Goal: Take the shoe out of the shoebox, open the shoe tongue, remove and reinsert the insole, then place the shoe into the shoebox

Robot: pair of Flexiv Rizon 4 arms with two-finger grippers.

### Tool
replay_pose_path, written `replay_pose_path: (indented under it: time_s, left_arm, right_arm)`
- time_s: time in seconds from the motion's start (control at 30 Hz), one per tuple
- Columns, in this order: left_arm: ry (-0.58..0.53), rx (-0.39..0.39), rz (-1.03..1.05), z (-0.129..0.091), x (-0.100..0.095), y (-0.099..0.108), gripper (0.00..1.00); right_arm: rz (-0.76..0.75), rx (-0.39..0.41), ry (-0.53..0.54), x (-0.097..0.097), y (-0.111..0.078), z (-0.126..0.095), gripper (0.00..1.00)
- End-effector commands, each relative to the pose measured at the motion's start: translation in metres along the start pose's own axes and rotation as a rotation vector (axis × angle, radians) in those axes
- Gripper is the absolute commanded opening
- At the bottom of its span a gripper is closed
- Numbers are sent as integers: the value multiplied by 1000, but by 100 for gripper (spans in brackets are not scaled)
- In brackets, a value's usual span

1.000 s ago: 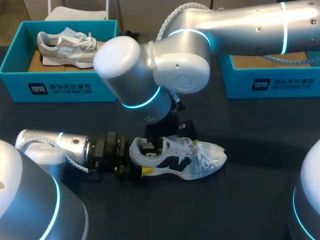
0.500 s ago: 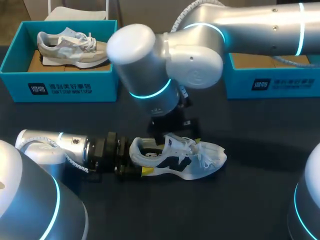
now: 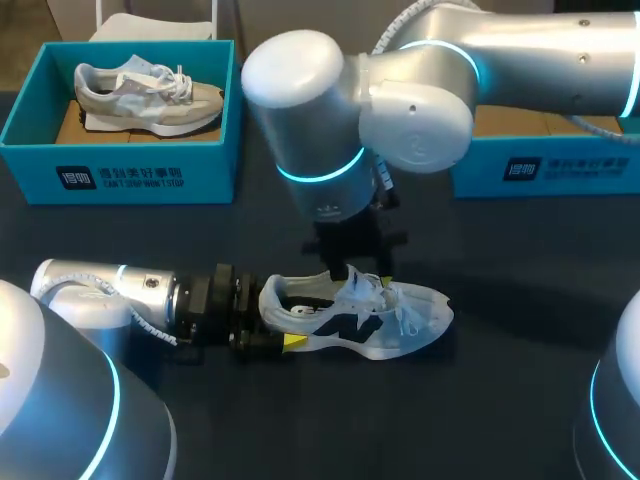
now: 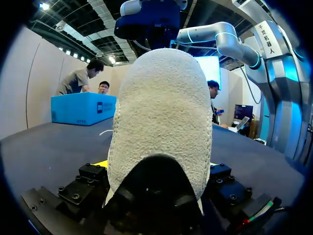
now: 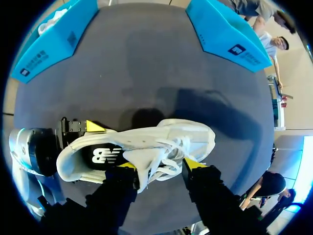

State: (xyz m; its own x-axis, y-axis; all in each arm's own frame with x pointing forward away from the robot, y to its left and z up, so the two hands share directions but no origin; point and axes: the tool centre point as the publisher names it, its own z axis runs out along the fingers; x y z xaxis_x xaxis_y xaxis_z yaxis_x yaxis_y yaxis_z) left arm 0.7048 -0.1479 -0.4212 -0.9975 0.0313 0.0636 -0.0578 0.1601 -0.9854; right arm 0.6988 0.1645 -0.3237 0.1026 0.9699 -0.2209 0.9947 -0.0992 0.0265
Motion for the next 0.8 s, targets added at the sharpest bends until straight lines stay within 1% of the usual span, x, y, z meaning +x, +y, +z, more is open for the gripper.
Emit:
replay_pose_path:
  time_s: [0.03, 0.23, 0.3, 0.4, 0.5, 0.53, 0.63, 0.67, 0.8]
  left_arm:
    - [-4, -2, 0, 0, 1, 0, 0]
    - [-4, -2, 0, 0, 1, 0, 0]
    - [-4, -2, 0, 0, 1, 0, 0]
    - [-4, -2, 0, 0, 1, 0, 0]
    - [-4, -2, 0, 0, 1, 0, 0]
    - [-4, -2, 0, 0, 1, 0, 0]
    - [-4, -2, 0, 0, 1, 0, 0]
    - [-4, -2, 0, 0, 1, 0, 0]
    - [-4, -2, 0, 0, 1, 0, 0]
  right_arm:
    - [32, 11, 37, -9, 0, 5, 46]
    - [33, 29, 72, -14, 0, 7, 45]
    - [31, 35, 91, -15, -1, 7, 43]
    - [25, 36, 103, -15, -1, 7, 38]
    - [15, 40, 130, -16, -1, 8, 29]
    - [15, 44, 135, -16, -1, 8, 25]
    - [10, 50, 162, -17, -1, 6, 4]
    - [9, 53, 170, -18, -1, 6, 0]
    - [-3, 52, 196, -23, -1, 2, 0]
